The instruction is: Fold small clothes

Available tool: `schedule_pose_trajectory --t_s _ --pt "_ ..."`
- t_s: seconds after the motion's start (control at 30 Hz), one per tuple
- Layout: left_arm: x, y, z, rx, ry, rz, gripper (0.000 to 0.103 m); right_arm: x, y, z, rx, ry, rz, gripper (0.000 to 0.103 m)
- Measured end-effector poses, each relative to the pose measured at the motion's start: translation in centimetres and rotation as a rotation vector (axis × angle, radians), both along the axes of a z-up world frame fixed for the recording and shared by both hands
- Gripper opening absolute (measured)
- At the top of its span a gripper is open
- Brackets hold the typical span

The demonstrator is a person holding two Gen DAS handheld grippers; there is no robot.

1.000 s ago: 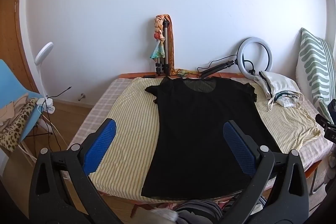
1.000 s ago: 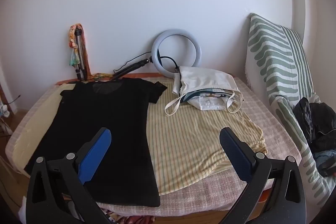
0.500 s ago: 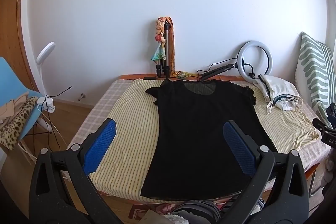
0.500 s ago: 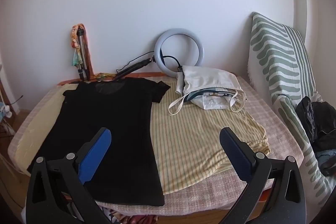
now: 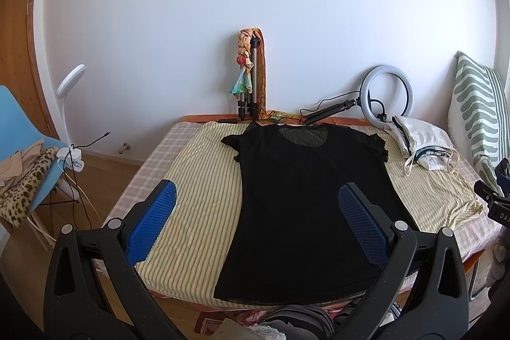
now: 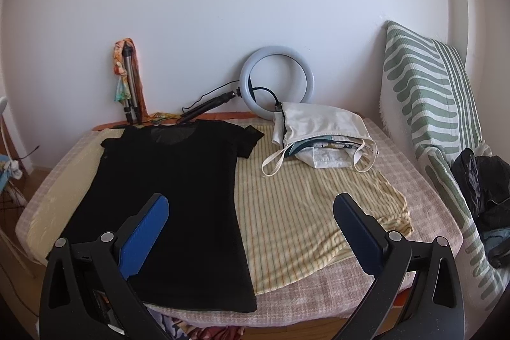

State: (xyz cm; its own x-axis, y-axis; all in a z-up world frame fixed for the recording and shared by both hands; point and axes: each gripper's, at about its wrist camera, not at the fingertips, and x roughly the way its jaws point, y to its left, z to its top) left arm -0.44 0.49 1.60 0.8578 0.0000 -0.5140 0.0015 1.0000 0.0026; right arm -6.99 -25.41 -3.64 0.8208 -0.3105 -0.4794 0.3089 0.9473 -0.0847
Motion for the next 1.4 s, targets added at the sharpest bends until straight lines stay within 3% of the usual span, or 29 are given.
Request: schedule_pose_trajectory --t_s 1.4 --pt "-0.24 0.33 0.19 -0.005 -0.013 0.006 0.103 0.21 0.81 0.13 -0.013 0.003 0.013 0.103"
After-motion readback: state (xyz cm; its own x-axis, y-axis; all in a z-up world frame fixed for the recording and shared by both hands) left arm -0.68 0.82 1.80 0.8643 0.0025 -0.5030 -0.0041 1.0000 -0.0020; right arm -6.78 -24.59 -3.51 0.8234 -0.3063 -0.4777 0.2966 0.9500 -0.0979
